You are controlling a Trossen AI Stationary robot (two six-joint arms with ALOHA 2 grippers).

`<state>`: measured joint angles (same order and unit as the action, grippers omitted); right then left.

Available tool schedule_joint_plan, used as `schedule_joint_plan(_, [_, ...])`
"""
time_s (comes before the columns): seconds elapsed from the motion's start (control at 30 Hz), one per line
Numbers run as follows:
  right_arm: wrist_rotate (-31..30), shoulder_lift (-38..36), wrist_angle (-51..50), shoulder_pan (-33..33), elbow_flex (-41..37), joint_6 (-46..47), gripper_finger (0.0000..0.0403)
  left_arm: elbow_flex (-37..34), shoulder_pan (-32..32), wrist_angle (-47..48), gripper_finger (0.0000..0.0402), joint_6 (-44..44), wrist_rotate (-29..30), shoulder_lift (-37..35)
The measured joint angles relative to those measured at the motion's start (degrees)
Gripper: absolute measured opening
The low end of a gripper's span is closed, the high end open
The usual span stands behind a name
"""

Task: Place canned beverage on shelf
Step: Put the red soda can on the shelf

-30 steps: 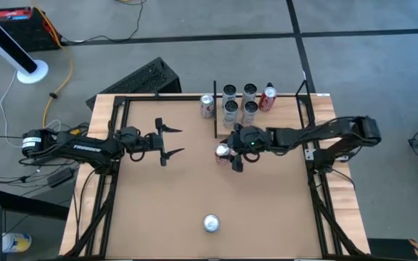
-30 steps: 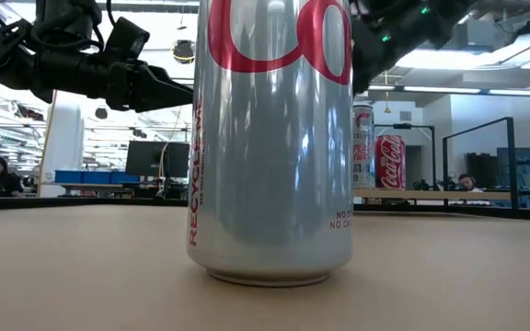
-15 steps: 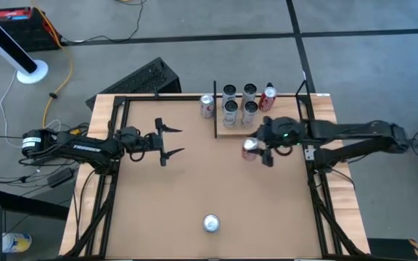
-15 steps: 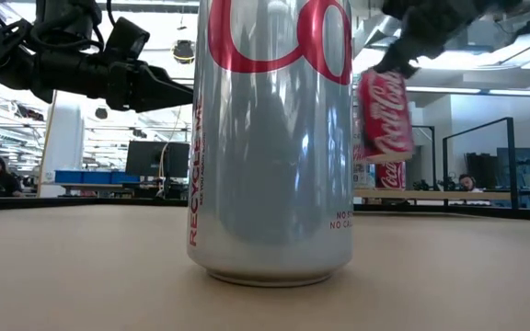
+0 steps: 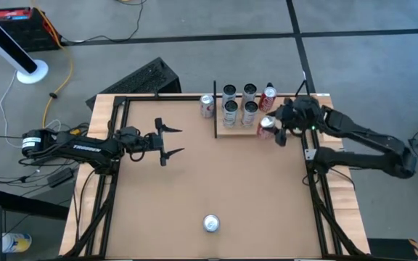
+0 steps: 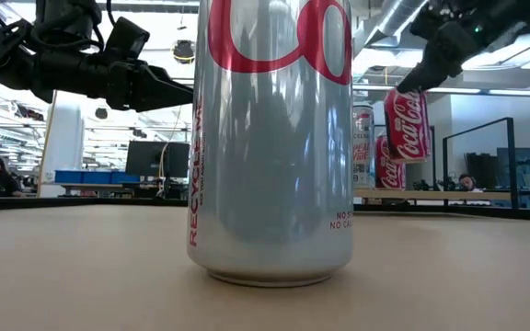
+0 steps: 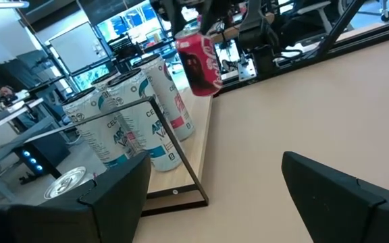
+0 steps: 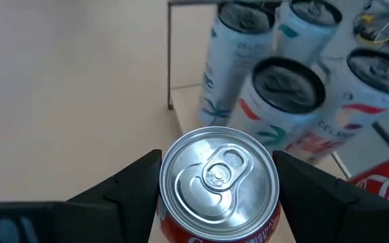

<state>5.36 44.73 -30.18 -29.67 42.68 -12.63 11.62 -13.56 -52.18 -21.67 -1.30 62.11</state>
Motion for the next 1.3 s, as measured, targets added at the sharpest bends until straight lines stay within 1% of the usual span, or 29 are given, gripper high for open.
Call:
schedule_joint_plan(0.13, [8.6, 2.0, 0.9, -9.5, 0.0, -3.6, 0.0281, 0.0, 0.0, 0.0, 0.032, 0.0, 0.0, 0.0])
schedule_joint_plan(0.23, [13.6, 2.9, 1.1, -15.5, 0.0, -6.4, 0.0281, 0.0, 0.0, 0.0, 0.032, 0.0, 0.0, 0.0])
schedule_joint_plan(0.37, [20.7, 4.4, 2.1, -21.7, 0.0, -8.4, 0.0281, 0.0, 0.0, 0.0, 0.032, 0.0, 0.0, 0.0])
schedule_joint_plan(0.5, [25.6, 5.8, 3.3, -26.2, 0.0, -10.0, 0.0281, 0.0, 0.0, 0.0, 0.032, -0.1, 0.0, 0.0])
schedule_joint_plan(0.77, [26.7, 10.4, 3.4, -29.4, 0.0, -13.0, 0.0281, 0.0, 0.0, 0.0, 0.032, 0.0, 0.0, 0.0])
schedule_joint_plan(1.0, [27.1, 13.0, 5.5, -29.4, 0.0, -13.7, 0.0281, 0.0, 0.0, 0.1, 0.032, 0.3, -0.1, 0.0])
schedule_joint_plan(1.3, [27.1, 14.9, 5.3, -29.4, 0.0, -14.9, 0.0281, 0.0, 0.0, 0.3, 0.032, 0.3, -0.1, 0.0])
